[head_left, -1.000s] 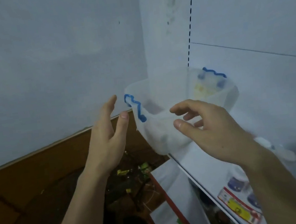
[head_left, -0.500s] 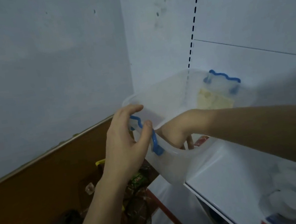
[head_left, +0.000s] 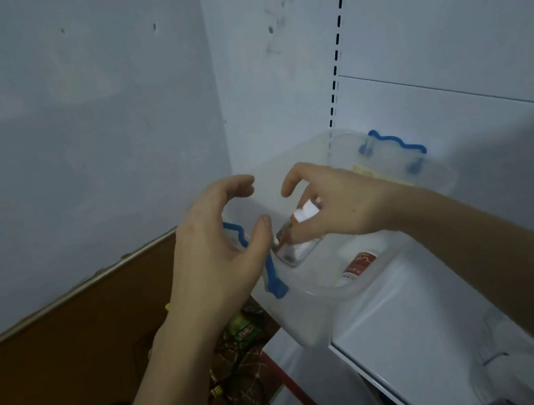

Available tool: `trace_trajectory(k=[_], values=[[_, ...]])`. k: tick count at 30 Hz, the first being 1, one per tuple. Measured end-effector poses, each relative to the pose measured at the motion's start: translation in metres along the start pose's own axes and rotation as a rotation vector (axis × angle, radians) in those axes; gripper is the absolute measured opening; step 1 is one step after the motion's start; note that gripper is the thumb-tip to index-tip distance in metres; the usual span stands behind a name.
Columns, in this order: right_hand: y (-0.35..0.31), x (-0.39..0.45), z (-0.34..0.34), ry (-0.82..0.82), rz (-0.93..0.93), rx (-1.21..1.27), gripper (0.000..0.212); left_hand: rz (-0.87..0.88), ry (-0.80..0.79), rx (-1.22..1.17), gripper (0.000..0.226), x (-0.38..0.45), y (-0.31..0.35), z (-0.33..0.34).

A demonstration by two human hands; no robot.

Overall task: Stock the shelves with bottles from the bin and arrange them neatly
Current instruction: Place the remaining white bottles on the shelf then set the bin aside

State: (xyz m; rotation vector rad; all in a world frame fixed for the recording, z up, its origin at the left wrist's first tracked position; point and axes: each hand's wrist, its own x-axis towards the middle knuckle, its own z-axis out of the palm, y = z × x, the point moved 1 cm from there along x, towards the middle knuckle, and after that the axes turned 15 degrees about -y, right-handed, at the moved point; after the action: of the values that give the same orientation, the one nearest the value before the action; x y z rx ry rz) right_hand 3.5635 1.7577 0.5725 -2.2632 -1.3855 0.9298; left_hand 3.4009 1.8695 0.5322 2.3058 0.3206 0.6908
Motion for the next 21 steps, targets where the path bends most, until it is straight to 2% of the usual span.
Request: trace_trajectory(k=[4,7,10,13,15,17,21], values=[[0.003,-0.018,-0.002,0.224,-0.169,0.344,0.043,0.062,-0.16,0.052,0.059,0.014,0.015,0.0],[0.001,-0.027,0.003,0.269,-0.288,0.533,0.052,0.114,-0.21,0.074,0.064,0.019,0.024,0.005],[0.001,-0.029,0.007,0.276,-0.332,0.573,0.049,0.132,-0.184,0.08,0.059,0.021,0.024,0.009],[0.007,-0.028,0.002,0.327,-0.301,0.603,0.031,0.115,-0.133,0.012,0.056,0.019,0.017,0.013],[0.01,-0.023,-0.004,0.35,-0.22,0.501,0.02,0.096,-0.054,-0.079,0.051,0.016,0.013,0.014],[0.008,-0.01,-0.009,0.263,-0.14,0.296,0.012,0.088,0.027,-0.164,0.048,0.016,0.01,0.015],[-0.005,0.033,0.002,-0.251,0.005,-0.278,0.051,0.1,0.123,-0.247,0.049,0.018,0.008,0.021]])
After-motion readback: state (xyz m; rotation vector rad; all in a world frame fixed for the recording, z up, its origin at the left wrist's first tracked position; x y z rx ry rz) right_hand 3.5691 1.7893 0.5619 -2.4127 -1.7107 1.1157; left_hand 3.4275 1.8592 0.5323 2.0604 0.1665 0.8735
